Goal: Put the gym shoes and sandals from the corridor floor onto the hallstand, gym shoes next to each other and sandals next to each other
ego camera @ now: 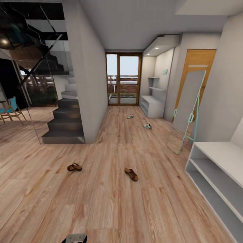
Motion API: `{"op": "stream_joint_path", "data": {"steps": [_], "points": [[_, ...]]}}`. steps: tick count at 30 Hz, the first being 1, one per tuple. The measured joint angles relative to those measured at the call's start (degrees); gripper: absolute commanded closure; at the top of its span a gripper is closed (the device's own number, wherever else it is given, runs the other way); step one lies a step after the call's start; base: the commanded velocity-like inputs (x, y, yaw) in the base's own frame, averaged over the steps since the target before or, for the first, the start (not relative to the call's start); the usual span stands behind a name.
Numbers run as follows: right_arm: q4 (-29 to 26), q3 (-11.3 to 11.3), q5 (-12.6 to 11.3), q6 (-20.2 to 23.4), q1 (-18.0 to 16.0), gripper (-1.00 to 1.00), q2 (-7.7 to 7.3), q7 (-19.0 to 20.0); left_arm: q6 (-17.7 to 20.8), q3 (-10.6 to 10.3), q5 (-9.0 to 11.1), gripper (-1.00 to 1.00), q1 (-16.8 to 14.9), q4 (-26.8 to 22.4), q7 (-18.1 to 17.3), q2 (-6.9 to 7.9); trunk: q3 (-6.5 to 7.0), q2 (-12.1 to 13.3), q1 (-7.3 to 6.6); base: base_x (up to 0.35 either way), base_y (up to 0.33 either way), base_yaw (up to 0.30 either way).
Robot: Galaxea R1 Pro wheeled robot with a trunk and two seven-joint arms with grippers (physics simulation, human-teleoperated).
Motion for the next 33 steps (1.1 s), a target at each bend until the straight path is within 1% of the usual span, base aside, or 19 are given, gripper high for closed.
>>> {"op": "stream_joint_path", "data": {"steps": [4, 16, 21, 33], "points": [[-0.01, 0.0, 0.0, 0.0, -0.03, -1.0, 0.0, 0.0, 0.0, -0.01, 0.0, -1.0, -0.01, 0.0, 0.0, 0.0, -0.11, 0.0, 0.0, 0.337, 0.0, 0.106], [-0.09, 0.0, 0.0, 0.0, 0.01, -1.0, 0.0, 0.0, 0.0, -0.02, 0.0, -1.0, -0.01, 0.04, 0.0, 0.0, -0.19, 0.0, 0.0, 0.34, 0.0, 0.033], [-0.06, 0.0, 0.0, 0.0, -0.02, -1.0, 0.0, 0.0, 0.0, -0.04, 0.0, -1.0, 0.0, 0.02, 0.0, 0.0, -0.3, 0.0, 0.0, 0.34, 0.0, 0.21], [-0.05, 0.0, 0.0, 0.0, -0.01, -1.0, 0.0, 0.0, 0.0, -0.07, 0.0, -1.0, 0.0, 0.02, 0.0, 0.0, -0.65, 0.0, 0.0, 0.34, 0.0, 0.273]]}}
